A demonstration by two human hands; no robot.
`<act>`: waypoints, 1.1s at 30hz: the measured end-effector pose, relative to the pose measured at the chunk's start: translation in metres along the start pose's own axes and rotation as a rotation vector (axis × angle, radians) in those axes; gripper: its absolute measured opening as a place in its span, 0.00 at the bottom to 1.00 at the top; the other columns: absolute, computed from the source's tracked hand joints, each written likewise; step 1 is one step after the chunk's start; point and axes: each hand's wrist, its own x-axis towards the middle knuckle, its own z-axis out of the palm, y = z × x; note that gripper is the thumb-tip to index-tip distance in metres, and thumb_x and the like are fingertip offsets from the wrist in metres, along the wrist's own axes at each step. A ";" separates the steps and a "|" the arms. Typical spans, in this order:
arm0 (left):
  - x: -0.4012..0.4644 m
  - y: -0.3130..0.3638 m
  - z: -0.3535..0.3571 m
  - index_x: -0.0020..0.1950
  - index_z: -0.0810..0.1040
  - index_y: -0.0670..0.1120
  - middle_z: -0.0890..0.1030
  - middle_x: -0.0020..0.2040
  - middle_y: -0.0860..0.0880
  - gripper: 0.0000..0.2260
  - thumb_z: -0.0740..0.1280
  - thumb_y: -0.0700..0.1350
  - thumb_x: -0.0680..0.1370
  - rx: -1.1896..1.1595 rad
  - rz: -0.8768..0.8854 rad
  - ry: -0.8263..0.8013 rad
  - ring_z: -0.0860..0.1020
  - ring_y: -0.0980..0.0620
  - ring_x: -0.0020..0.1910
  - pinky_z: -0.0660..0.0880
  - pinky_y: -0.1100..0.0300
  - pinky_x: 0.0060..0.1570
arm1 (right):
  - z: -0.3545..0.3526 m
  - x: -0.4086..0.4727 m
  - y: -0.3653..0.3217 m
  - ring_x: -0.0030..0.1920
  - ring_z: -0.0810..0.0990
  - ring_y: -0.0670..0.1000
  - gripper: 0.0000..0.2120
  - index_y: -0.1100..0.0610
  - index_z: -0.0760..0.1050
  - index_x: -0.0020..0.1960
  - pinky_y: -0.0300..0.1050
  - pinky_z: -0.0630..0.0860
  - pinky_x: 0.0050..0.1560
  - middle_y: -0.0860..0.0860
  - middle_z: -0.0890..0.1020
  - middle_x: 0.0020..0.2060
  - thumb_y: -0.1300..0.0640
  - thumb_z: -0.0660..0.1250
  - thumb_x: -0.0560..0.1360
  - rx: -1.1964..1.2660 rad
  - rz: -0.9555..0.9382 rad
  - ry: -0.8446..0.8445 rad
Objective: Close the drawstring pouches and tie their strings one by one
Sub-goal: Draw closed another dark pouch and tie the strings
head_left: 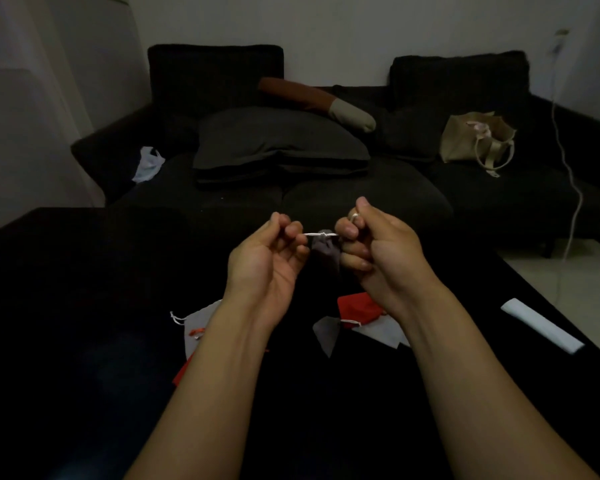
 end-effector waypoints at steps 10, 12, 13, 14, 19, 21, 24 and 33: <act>-0.003 -0.004 -0.003 0.39 0.76 0.45 0.76 0.31 0.51 0.15 0.58 0.43 0.84 0.442 0.109 -0.074 0.76 0.56 0.30 0.75 0.65 0.32 | -0.006 -0.002 -0.001 0.23 0.59 0.44 0.18 0.55 0.65 0.35 0.35 0.57 0.22 0.49 0.66 0.26 0.53 0.58 0.83 -0.130 0.002 -0.016; -0.005 -0.006 -0.005 0.41 0.79 0.43 0.78 0.31 0.50 0.12 0.61 0.42 0.83 0.712 0.159 -0.058 0.78 0.54 0.31 0.77 0.64 0.33 | -0.010 -0.005 0.002 0.24 0.62 0.45 0.18 0.56 0.66 0.34 0.37 0.61 0.23 0.50 0.67 0.26 0.52 0.62 0.81 -0.251 0.012 -0.034; -0.006 -0.007 -0.006 0.43 0.80 0.43 0.79 0.31 0.49 0.09 0.63 0.40 0.81 0.810 0.192 -0.050 0.78 0.53 0.32 0.77 0.64 0.33 | -0.011 -0.006 0.004 0.24 0.63 0.46 0.18 0.56 0.67 0.34 0.38 0.62 0.24 0.50 0.67 0.26 0.52 0.64 0.80 -0.304 0.009 -0.041; -0.006 -0.008 -0.007 0.45 0.81 0.43 0.80 0.32 0.47 0.06 0.66 0.38 0.80 0.895 0.220 -0.047 0.79 0.52 0.32 0.78 0.63 0.34 | -0.012 -0.006 0.005 0.24 0.63 0.46 0.17 0.56 0.68 0.34 0.38 0.62 0.24 0.50 0.67 0.26 0.52 0.66 0.79 -0.338 0.004 -0.045; -0.007 -0.010 -0.014 0.48 0.84 0.49 0.83 0.34 0.48 0.07 0.71 0.38 0.74 1.390 0.399 -0.052 0.83 0.52 0.35 0.78 0.62 0.38 | -0.012 -0.003 0.005 0.23 0.62 0.44 0.13 0.55 0.69 0.37 0.37 0.60 0.23 0.50 0.66 0.26 0.55 0.67 0.79 -0.370 0.021 -0.024; -0.007 -0.009 -0.017 0.47 0.85 0.50 0.83 0.35 0.52 0.05 0.72 0.42 0.74 1.556 0.413 -0.084 0.81 0.57 0.36 0.77 0.66 0.39 | -0.013 -0.003 0.004 0.23 0.63 0.44 0.12 0.55 0.71 0.38 0.37 0.61 0.23 0.49 0.67 0.26 0.55 0.67 0.79 -0.404 0.040 -0.017; -0.005 -0.006 -0.020 0.45 0.86 0.50 0.84 0.37 0.52 0.03 0.72 0.46 0.76 1.585 0.400 -0.133 0.81 0.56 0.38 0.79 0.61 0.41 | -0.016 -0.003 0.003 0.24 0.66 0.43 0.10 0.55 0.75 0.40 0.37 0.64 0.25 0.48 0.69 0.26 0.53 0.68 0.78 -0.436 0.062 -0.025; 0.001 -0.003 -0.025 0.38 0.85 0.51 0.85 0.39 0.51 0.13 0.67 0.40 0.79 1.099 0.194 -0.231 0.82 0.56 0.41 0.77 0.59 0.45 | -0.027 -0.009 -0.008 0.36 0.82 0.54 0.04 0.57 0.84 0.47 0.42 0.78 0.37 0.59 0.83 0.37 0.58 0.72 0.75 -0.920 -0.120 -0.062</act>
